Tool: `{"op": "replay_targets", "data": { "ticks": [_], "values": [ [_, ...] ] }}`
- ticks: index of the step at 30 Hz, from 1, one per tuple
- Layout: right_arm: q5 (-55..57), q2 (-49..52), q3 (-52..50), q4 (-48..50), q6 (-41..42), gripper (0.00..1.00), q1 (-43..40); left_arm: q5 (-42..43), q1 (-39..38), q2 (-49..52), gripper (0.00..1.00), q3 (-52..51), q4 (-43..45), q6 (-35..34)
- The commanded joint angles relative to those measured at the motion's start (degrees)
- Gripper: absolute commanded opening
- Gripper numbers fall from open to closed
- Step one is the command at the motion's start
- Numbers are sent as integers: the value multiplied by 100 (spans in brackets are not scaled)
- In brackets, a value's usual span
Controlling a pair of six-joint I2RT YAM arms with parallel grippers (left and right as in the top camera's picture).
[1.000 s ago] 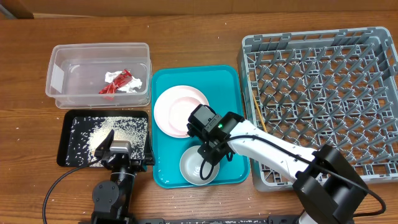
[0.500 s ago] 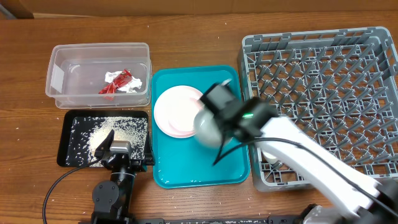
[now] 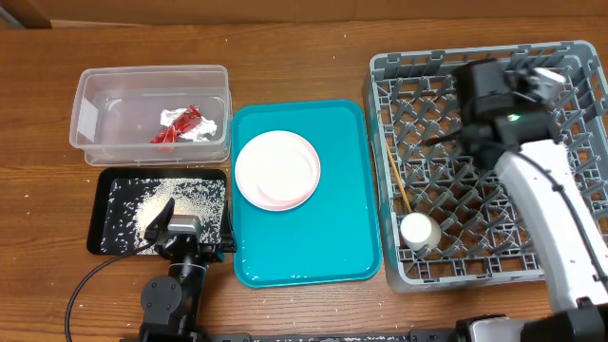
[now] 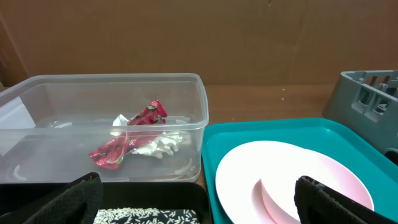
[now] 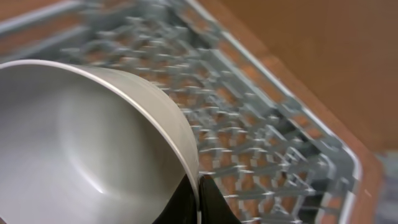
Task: Sort waste into correct bins and load items into the dishwasher
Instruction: 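Lift the white bowl and carry it over the dish rack, then lower the bowl upright into the rack slots and release it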
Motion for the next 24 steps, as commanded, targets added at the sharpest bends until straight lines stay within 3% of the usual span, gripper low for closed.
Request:
{"op": "replay_targets", "data": {
  "ticks": [1, 16, 24],
  "values": [
    [227, 216, -195, 94, 243, 4, -249, -72, 55, -39, 100, -20, 22, 109],
    [750, 1027, -485, 210, 243, 4, 354, -72, 55, -39, 100, -20, 22, 109],
    [1904, 1069, -485, 26, 243, 4, 918, -72, 55, -39, 100, -20, 22, 109]
  ]
}}
